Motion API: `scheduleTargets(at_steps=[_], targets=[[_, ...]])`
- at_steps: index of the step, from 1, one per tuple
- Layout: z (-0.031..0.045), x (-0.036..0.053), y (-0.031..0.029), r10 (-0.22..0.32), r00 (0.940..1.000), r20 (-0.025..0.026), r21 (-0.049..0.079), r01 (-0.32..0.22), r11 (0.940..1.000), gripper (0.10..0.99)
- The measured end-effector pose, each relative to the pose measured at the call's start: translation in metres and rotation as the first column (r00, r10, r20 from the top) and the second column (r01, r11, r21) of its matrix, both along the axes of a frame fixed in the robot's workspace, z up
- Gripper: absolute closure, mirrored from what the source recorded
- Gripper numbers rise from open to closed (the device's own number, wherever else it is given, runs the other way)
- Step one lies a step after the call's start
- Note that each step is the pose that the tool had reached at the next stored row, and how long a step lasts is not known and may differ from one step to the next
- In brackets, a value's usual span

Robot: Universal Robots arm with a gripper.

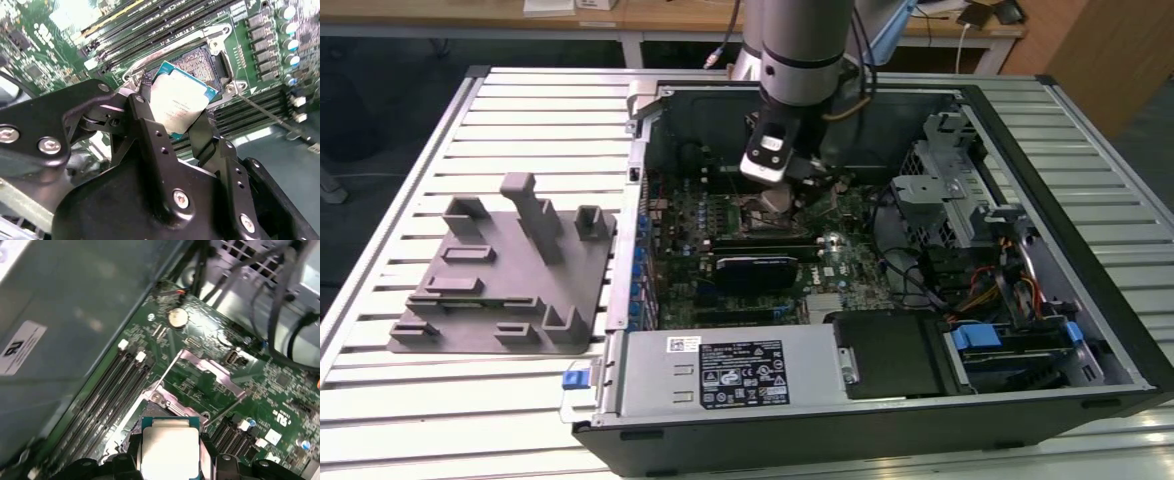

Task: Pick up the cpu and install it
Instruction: 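Place the cpu into insertion slot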

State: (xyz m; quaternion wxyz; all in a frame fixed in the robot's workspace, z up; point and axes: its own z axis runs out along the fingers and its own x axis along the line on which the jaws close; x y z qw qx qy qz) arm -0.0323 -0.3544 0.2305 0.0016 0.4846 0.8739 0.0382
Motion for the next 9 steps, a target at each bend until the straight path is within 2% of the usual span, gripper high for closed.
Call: scheduleTargets(at_steps=[5,9], targets=[[-0.0009,0.0,0.0,-0.091,0.9958,0.0,0.0,0.091,0.9958,0.545],[-0.0017,0.0,0.0,-0.164,0.9864,0.0,0.0,0.164,0.9864,0.545]])
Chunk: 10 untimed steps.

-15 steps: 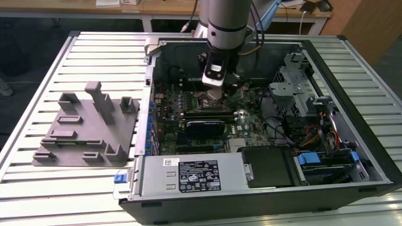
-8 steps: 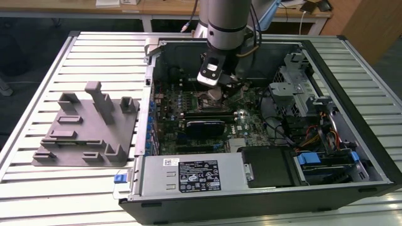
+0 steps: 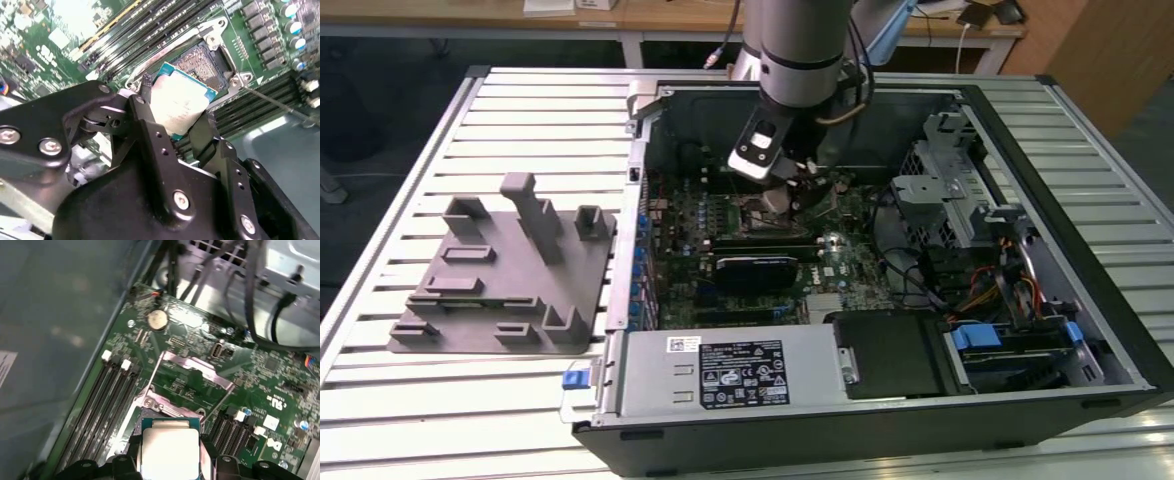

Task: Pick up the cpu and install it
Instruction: 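Place the cpu into insertion slot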

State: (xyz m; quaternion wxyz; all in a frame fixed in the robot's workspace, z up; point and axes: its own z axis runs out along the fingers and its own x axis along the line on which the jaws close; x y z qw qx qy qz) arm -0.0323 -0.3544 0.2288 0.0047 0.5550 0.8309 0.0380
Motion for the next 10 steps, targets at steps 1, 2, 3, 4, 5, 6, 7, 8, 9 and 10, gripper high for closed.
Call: scheduleTargets(at_steps=[1,2,3,4,5,6,7,8,9,10], targets=[[-0.0002,0.0,0.0,-0.018,0.9998,0.0,0.0,0.018,0.9998,0.545],[-0.0004,0.0,0.0,-0.036,0.9994,0.0,0.0,0.036,0.9994,0.545],[-0.0006,0.0,0.0,-0.054,0.9986,0.0,0.0,0.054,0.9986,0.545],[-0.0009,0.0,0.0,-0.072,0.9974,0.0,0.0,0.072,0.9974,0.545],[-0.0011,0.0,0.0,-0.09,0.996,0.0,0.0,0.09,0.996,0.545],[-0.0013,0.0,0.0,-0.108,0.9942,0.0,0.0,0.108,0.9942,0.545],[-0.0016,0.0,0.0,-0.127,0.9919,0.0,0.0,0.127,0.9919,0.545],[-0.0018,0.0,0.0,-0.145,0.9894,0.0,0.0,0.145,0.9894,0.545],[-0.002,0.0,0.0,-0.163,0.9867,0.0,0.0,0.163,0.9867,0.545],[-0.0024,0.0,0.0,-0.18,0.9836,0.0001,0.0,0.18,0.9836,0.545]])
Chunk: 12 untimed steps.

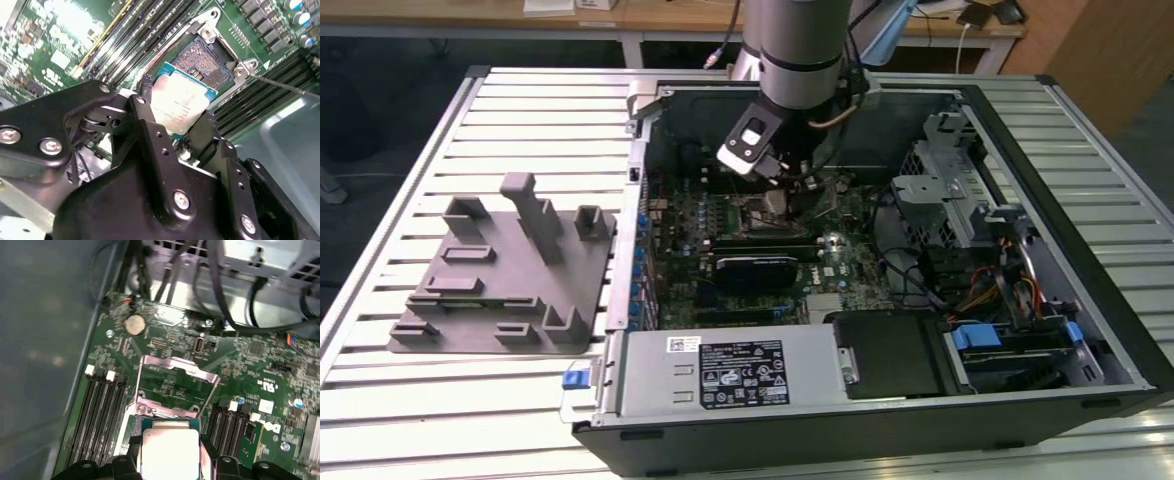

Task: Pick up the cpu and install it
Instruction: 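Place the cpu into insertion slot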

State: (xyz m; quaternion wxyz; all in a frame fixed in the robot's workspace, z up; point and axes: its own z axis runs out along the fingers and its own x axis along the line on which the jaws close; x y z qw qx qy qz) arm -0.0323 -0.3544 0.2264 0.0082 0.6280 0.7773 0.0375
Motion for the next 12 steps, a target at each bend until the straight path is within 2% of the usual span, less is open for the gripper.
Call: scheduleTargets(at_steps=[3,6,12], targets=[[-0.0013,0.0,0.0,-0.055,0.9985,0.0,0.0,0.055,0.9985,0.545],[-0.0026,0.0,0.0,-0.108,0.9942,0.0,0.0,0.108,0.9942,0.545],[-0.0039,-0.0046,0.0011,-0.13,0.9915,-0.0002,0.001,0.13,0.9915,0.545]])
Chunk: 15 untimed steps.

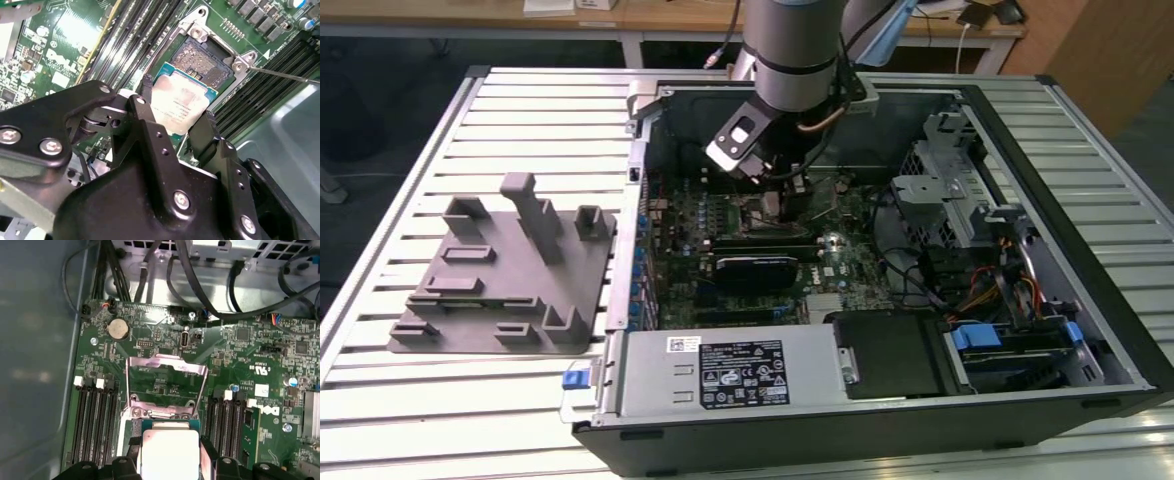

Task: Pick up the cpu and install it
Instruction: 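Place the cpu into insertion slot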

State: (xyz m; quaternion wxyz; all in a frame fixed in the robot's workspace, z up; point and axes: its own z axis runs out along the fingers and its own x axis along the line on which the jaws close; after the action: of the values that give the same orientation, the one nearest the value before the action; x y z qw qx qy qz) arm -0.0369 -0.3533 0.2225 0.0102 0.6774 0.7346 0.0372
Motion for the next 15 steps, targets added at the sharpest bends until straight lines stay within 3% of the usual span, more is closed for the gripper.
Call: scheduleTargets(at_steps=[7,15], targets=[[-0.003,-0.0003,0.0002,-0.093,0.9957,0.0,0.0,0.093,0.9957,0.545],[-0.0079,-0.0032,0.0043,-0.096,0.9954,-0.0006,0.0,0.096,0.9954,0.545]])
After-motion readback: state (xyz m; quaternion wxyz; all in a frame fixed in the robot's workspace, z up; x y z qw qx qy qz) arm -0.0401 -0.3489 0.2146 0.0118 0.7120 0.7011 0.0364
